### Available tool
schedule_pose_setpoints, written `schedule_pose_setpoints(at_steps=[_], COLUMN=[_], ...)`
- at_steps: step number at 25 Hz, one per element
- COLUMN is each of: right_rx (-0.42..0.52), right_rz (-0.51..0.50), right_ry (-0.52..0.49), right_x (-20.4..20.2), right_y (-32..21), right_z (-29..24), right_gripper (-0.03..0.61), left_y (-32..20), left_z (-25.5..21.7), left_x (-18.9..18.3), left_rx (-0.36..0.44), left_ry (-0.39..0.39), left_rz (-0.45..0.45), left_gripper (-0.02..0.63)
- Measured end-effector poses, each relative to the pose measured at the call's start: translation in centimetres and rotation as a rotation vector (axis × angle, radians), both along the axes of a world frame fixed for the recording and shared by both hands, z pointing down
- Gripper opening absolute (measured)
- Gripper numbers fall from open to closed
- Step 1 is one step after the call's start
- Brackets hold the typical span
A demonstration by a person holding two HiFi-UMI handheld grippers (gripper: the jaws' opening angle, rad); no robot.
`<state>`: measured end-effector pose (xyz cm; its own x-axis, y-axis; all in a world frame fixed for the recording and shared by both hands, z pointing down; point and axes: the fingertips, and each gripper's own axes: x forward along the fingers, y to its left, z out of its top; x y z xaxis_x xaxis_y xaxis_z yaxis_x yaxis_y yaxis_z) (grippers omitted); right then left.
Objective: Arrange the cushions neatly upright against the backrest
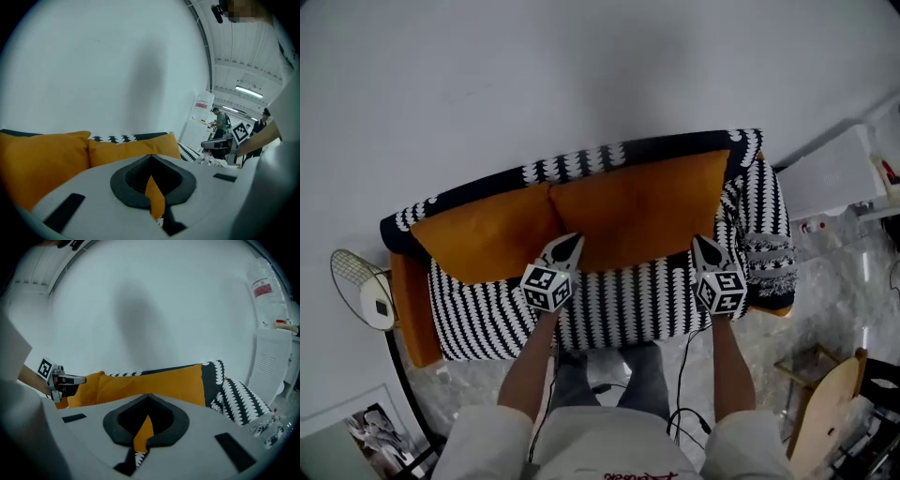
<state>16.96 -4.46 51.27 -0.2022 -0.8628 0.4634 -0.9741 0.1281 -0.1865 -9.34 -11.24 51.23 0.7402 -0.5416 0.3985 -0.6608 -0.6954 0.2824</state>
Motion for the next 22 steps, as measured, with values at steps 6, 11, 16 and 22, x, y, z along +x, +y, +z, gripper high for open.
schedule_pose_setpoints(at_steps=[6, 11, 16, 22], right_rx=[0.023, 0.057, 0.081, 0.137], right_rz=[0.233, 0.511, 0.685, 0.808], right_ry=[0.024, 0.059, 0.042, 0.063], right_x=[7.9, 14.2, 14.4, 7.9], right_y=[7.6, 17.8, 27.1, 33.4], right_z=[-2.3, -5.3, -7.9, -12.8], right_gripper=[0.028, 0.026, 0.026, 0.026], left_y=[2.3, 6.4, 13.1, 19.1], left_z=[-1.9, -4.9, -8.4, -13.8], left_x=[10.5, 20.9, 24.6, 21.4], left_rx=[0.019, 0.048, 0.052, 0.113], left_ry=[0.037, 0.094, 0.138, 0.167], left_rz=[0.229, 0.482, 0.611, 0.743], left_gripper=[0.029, 0.029, 0.029, 0.029])
